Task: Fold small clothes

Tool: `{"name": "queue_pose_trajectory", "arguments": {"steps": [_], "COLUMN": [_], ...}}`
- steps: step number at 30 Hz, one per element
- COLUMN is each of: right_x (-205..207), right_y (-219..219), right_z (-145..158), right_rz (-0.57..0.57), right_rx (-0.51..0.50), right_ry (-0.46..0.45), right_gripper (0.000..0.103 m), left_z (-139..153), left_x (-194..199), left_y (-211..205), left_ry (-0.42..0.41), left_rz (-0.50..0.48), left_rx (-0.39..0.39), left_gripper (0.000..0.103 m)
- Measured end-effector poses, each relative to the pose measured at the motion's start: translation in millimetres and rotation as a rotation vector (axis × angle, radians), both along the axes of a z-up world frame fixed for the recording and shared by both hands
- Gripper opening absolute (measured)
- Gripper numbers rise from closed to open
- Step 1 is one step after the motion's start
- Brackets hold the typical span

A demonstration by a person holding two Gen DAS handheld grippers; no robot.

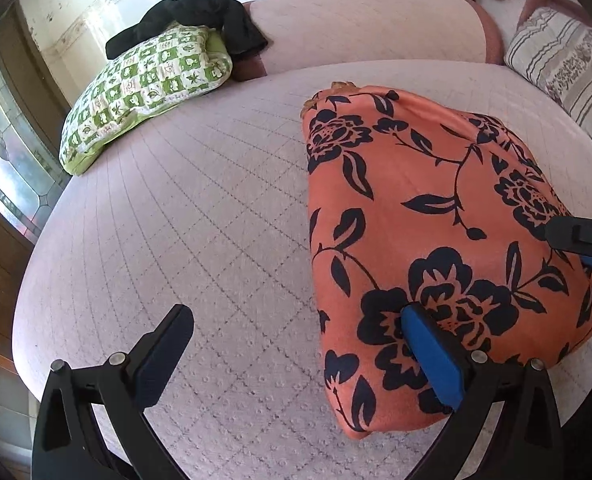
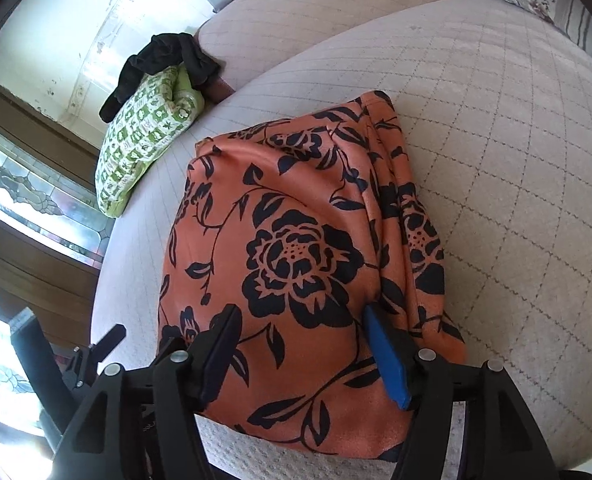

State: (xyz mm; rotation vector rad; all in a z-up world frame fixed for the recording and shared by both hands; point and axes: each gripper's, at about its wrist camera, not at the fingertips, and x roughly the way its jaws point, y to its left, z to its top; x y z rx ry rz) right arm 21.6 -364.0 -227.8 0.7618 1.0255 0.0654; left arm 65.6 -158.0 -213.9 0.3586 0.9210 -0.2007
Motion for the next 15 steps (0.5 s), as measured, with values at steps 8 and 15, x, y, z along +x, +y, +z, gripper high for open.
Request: {"name": "queue_pose_trajectory", "arguments": {"steps": [8,15], "right_x": [-1,-3], "right_y": [-13,-19], "right_z": [-5,-8], "right_rz": [-0.027,-0.040], "right_rx": [0.083,0.140], "right_ry": [0.002,0.000], "right_gripper": [0.067,0.067], "left_z": [1,1], "left_x": [-1,0], "left_y": [0,1], "left_ry": [-0.001,0.001], "left_rz": [-0.009,-0.015], "left_rx": [-0.010,-0.012], "left_gripper": [0.103,0.103]}}
